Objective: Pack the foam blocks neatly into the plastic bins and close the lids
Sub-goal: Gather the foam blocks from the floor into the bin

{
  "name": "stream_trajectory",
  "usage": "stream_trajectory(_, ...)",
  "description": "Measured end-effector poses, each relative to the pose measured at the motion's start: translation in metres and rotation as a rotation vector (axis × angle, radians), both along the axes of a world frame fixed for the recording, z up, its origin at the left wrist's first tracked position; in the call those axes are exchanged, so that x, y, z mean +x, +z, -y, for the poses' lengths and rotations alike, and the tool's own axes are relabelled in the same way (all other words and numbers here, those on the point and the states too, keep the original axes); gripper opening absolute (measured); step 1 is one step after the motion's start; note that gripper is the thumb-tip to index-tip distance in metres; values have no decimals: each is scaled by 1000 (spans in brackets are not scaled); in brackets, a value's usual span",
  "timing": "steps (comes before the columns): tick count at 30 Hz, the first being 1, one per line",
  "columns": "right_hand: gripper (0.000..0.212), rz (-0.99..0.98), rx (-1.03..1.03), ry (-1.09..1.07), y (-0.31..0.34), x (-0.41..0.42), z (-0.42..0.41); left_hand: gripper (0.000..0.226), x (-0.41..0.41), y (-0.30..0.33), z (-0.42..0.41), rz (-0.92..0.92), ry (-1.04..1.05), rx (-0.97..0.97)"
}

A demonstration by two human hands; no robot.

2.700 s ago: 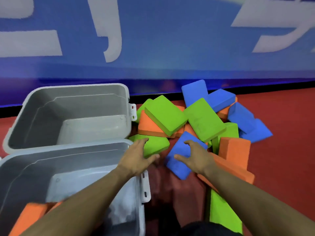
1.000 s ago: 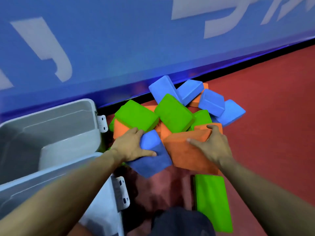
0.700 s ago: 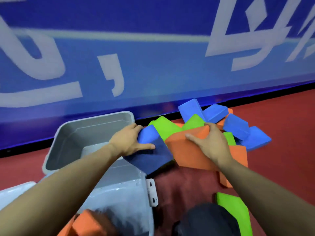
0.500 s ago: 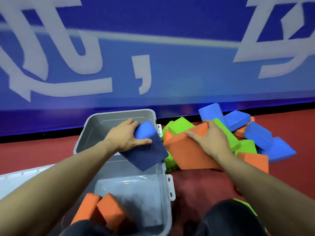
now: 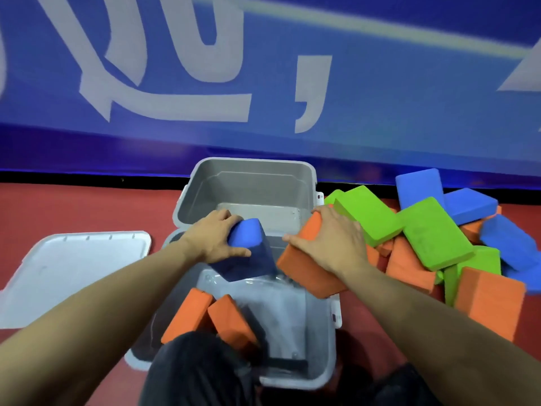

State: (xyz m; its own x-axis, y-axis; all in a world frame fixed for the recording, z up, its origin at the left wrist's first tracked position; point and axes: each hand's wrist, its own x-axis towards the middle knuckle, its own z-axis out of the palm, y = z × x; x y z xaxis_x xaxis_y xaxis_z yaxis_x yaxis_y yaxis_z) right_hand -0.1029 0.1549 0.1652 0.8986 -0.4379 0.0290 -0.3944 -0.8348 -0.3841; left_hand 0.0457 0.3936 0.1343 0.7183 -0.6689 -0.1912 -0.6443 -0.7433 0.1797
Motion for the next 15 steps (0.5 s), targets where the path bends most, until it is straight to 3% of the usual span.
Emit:
stream_trajectory(4,90,-80,-122,198,-6,11,-21,92,5,-30,0,5,-64,21)
stream_trajectory(9,93,-135,-228,381,-13,12,-35,94,12,-54,1,-14,-125,126)
stream_trajectory(15,96,-167,-147,371,-36,5,-43,92,14,-59,-11,-21,-95,179)
